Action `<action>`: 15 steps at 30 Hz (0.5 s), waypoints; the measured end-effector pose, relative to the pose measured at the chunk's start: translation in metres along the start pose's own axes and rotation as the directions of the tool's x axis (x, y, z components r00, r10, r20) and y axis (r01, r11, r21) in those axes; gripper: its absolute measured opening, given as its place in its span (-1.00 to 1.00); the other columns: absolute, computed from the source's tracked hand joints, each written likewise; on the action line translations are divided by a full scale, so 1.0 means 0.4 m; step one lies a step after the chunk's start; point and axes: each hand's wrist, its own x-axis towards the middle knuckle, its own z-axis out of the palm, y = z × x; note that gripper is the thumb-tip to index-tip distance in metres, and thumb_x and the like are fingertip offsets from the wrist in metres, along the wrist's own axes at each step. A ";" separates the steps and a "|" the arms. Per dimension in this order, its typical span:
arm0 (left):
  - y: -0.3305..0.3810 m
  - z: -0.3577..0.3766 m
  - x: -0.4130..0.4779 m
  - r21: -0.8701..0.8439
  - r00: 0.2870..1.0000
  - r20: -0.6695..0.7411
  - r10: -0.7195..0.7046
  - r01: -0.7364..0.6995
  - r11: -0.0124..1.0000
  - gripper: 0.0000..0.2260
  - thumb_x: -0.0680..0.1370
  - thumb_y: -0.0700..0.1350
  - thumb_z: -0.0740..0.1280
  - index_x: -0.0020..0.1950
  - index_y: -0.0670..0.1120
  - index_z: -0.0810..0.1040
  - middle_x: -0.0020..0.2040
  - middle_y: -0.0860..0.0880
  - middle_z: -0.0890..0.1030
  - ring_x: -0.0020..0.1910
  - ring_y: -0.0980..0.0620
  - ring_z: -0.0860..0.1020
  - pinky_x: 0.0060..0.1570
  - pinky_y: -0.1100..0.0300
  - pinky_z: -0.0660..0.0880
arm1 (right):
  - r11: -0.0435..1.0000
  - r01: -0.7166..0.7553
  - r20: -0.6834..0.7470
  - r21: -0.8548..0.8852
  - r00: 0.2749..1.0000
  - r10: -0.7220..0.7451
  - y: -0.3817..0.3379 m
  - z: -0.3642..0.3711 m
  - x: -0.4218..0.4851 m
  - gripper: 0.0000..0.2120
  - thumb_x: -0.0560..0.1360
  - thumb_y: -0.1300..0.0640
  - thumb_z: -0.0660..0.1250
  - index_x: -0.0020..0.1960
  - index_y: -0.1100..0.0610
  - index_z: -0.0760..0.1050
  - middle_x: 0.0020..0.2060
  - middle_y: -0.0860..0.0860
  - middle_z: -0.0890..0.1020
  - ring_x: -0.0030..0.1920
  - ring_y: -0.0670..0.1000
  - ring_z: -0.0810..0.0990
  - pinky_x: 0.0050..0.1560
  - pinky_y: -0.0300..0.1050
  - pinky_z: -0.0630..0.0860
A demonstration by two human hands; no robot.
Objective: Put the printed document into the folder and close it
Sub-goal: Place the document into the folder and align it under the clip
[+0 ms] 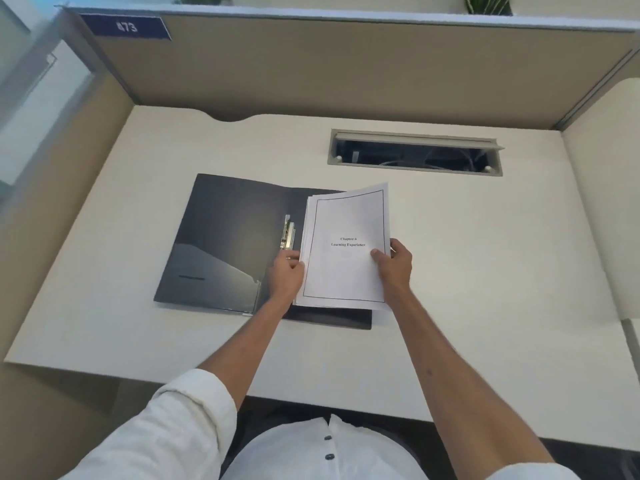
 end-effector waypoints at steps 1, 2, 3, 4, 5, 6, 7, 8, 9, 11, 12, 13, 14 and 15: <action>-0.012 -0.017 0.006 0.022 1.000 -0.004 0.000 0.000 1.000 -0.69 0.68 -0.27 0.32 0.43 -0.16 0.59 0.25 -0.17 0.74 0.26 -0.22 0.68 0.32 -0.04 0.61 | 1.000 -0.014 0.005 0.001 1.000 0.014 0.004 0.023 -0.004 -0.79 0.58 0.31 0.36 0.19 0.23 0.64 0.12 0.23 0.77 -0.01 0.26 0.71 0.28 0.27 0.67; -0.021 -0.033 0.010 0.051 1.000 -0.009 0.003 -0.002 0.999 -0.68 0.68 -0.26 0.32 0.44 -0.15 0.59 0.25 -0.15 0.74 0.28 -0.21 0.68 0.31 -0.03 0.60 | 1.000 -0.025 0.008 0.001 1.000 0.025 0.008 0.043 -0.009 -0.78 0.58 0.31 0.36 0.20 0.22 0.64 0.13 0.23 0.77 0.06 0.31 0.73 0.29 0.27 0.68; -0.030 -0.046 0.016 0.095 1.000 -0.015 0.013 -0.011 0.995 -0.68 0.69 -0.25 0.31 0.44 -0.14 0.59 0.24 -0.13 0.75 0.28 -0.20 0.67 0.28 0.01 0.58 | 0.999 -0.034 0.007 0.002 0.999 0.034 0.012 0.061 -0.014 -0.76 0.58 0.31 0.36 0.22 0.21 0.65 0.13 0.22 0.77 0.14 0.33 0.74 0.30 0.26 0.68; -0.035 -0.057 0.021 0.150 0.999 -0.022 0.027 -0.024 0.988 -0.68 0.69 -0.23 0.30 0.44 -0.12 0.59 0.24 -0.10 0.75 0.28 -0.18 0.66 0.23 0.05 0.56 | 0.999 -0.042 0.003 0.003 0.999 0.042 0.015 0.076 -0.018 -0.75 0.58 0.31 0.37 0.23 0.20 0.65 0.14 0.20 0.78 0.18 0.33 0.74 0.31 0.24 0.69; -0.039 -0.068 0.027 0.207 0.998 -0.031 0.046 -0.038 0.978 -0.68 0.69 -0.22 0.29 0.44 -0.09 0.60 0.24 -0.07 0.75 0.27 -0.17 0.66 0.19 0.08 0.53 | 0.999 -0.047 -0.001 0.004 0.999 0.047 0.018 0.090 -0.022 -0.74 0.57 0.32 0.37 0.24 0.20 0.66 0.15 0.18 0.78 0.21 0.32 0.74 0.31 0.21 0.68; -0.042 -0.077 0.030 0.257 0.997 -0.043 0.067 -0.053 0.965 -0.69 0.69 -0.22 0.28 0.41 -0.08 0.62 0.24 -0.06 0.75 0.27 -0.16 0.66 0.18 0.08 0.53 | 0.999 -0.050 -0.007 0.004 0.999 0.050 0.020 0.102 -0.025 -0.73 0.57 0.32 0.37 0.25 0.20 0.66 0.15 0.17 0.78 0.22 0.31 0.74 0.31 0.18 0.68; -0.043 -0.083 0.034 0.297 0.994 -0.055 0.091 -0.070 0.952 -0.70 0.68 -0.22 0.27 0.38 -0.08 0.64 0.25 -0.06 0.74 0.26 -0.16 0.67 0.19 0.05 0.55 | 0.999 -0.051 -0.015 0.000 0.999 0.051 0.021 0.111 -0.027 -0.74 0.57 0.32 0.37 0.24 0.21 0.66 0.15 0.17 0.78 0.22 0.30 0.73 0.30 0.16 0.67; -0.046 -0.089 0.036 0.326 0.991 -0.063 0.115 -0.088 0.941 -0.70 0.67 -0.23 0.27 0.34 -0.08 0.66 0.25 -0.07 0.73 0.25 -0.16 0.67 0.20 0.03 0.56 | 0.999 -0.051 -0.024 -0.011 0.998 0.051 0.022 0.118 -0.028 -0.75 0.58 0.32 0.38 0.24 0.22 0.65 0.15 0.17 0.77 0.22 0.30 0.73 0.30 0.16 0.66; -0.048 -0.094 0.036 0.348 0.989 -0.064 0.136 -0.106 0.931 -0.71 0.66 -0.24 0.27 0.31 -0.08 0.67 0.25 -0.07 0.71 0.24 -0.17 0.67 0.21 0.01 0.58 | 0.998 -0.051 -0.032 -0.030 0.998 0.050 0.023 0.124 -0.029 -0.76 0.58 0.31 0.38 0.23 0.23 0.65 0.15 0.16 0.77 0.22 0.29 0.73 0.30 0.16 0.66; -0.057 -0.098 0.035 0.379 0.984 -0.048 0.170 -0.140 0.915 -0.72 0.65 -0.23 0.28 0.30 -0.07 0.66 0.25 -0.07 0.69 0.22 -0.17 0.67 0.21 -0.01 0.60 | 0.995 -0.049 -0.040 -0.089 0.998 0.045 0.026 0.131 -0.032 -0.77 0.59 0.28 0.37 0.23 0.21 0.63 0.14 0.14 0.77 0.20 0.27 0.72 0.30 0.17 0.66; -0.061 -0.098 0.034 0.391 0.982 -0.036 0.185 -0.156 0.907 -0.73 0.65 -0.23 0.29 0.31 -0.07 0.64 0.25 -0.07 0.68 0.21 -0.17 0.66 0.22 -0.04 0.62 | 0.991 -0.045 -0.045 -0.129 0.998 0.040 0.026 0.132 -0.033 -0.78 0.60 0.26 0.37 0.23 0.21 0.62 0.14 0.13 0.76 0.19 0.26 0.72 0.30 0.18 0.67; -0.065 -0.097 0.032 0.403 0.980 -0.027 0.197 -0.169 0.899 -0.73 0.65 -0.23 0.29 0.31 -0.07 0.63 0.25 -0.07 0.67 0.20 -0.17 0.67 0.22 -0.06 0.63 | 0.984 -0.039 -0.051 -0.172 0.998 0.030 0.027 0.134 -0.034 -0.79 0.60 0.23 0.37 0.22 0.21 0.61 0.12 0.12 0.76 0.16 0.26 0.71 0.28 0.20 0.67; -0.067 -0.096 0.031 0.414 0.979 -0.023 0.204 -0.177 0.893 -0.74 0.65 -0.23 0.29 0.31 -0.07 0.63 0.24 -0.07 0.67 0.20 -0.17 0.67 0.22 -0.08 0.63 | 0.976 -0.027 -0.054 -0.218 0.998 0.016 0.027 0.135 -0.034 -0.81 0.61 0.21 0.36 0.20 0.21 0.59 0.08 0.10 0.75 0.12 0.25 0.70 0.26 0.20 0.66; -0.069 -0.095 0.031 0.420 0.978 -0.022 0.208 -0.180 0.890 -0.74 0.66 -0.22 0.29 0.31 -0.08 0.62 0.24 -0.07 0.67 0.19 -0.17 0.67 0.22 -0.08 0.63 | 0.965 -0.013 -0.053 -0.260 0.999 -0.001 0.028 0.136 -0.034 -0.84 0.61 0.18 0.36 0.16 0.22 0.58 0.02 0.08 0.73 0.07 0.24 0.67 0.21 0.18 0.64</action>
